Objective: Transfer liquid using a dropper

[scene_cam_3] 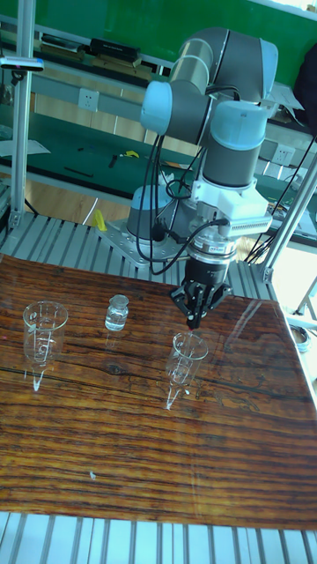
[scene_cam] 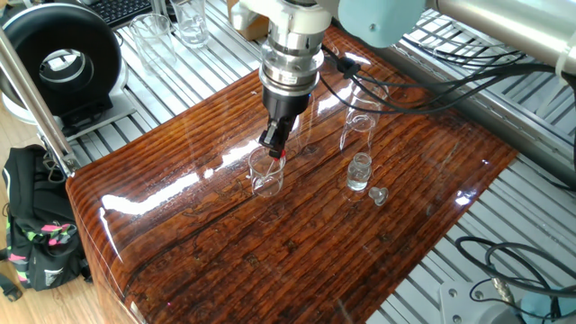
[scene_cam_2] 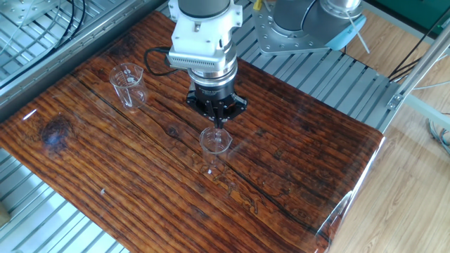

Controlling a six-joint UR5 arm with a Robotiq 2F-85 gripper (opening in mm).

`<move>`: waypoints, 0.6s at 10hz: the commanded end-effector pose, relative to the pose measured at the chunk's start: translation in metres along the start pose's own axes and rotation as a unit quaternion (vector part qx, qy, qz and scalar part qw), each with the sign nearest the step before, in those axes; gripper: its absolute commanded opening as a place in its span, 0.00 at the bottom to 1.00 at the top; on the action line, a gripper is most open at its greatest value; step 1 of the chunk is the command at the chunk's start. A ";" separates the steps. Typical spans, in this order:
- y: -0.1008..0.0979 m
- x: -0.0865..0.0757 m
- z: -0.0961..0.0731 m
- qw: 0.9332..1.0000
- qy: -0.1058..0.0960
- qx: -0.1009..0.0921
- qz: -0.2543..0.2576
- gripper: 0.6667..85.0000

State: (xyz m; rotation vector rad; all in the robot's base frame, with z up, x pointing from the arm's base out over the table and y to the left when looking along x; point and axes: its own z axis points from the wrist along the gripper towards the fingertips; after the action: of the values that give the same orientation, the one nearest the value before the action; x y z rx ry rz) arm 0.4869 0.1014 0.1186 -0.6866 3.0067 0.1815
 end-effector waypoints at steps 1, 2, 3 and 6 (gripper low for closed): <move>0.001 -0.001 0.000 1.000 -0.003 -0.004 0.003 0.02; 0.001 -0.001 -0.001 1.000 -0.002 -0.004 0.002 0.04; 0.002 0.000 -0.001 1.000 -0.002 -0.005 0.001 0.07; 0.005 -0.001 -0.001 1.000 -0.002 -0.010 -0.004 0.15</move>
State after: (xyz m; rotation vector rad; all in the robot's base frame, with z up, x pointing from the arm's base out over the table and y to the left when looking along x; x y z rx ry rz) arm 0.4855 0.1016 0.1179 -0.6951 3.0070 0.1835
